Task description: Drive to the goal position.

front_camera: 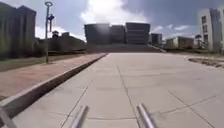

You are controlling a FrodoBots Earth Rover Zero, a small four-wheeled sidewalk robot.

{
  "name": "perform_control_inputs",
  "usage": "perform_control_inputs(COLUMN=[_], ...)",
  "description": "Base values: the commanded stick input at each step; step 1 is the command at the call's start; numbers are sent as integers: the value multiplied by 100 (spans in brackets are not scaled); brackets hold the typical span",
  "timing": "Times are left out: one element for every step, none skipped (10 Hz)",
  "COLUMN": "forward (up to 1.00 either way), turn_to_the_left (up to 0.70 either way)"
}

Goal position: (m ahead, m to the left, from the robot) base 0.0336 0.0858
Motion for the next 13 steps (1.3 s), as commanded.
perform_control_inputs(forward=[70,70,70,70,70,70,70,70,70,70,70,70,70], turn_to_the_left=[32,23,15,6,0,0,0,0,0,0,0,0,0])
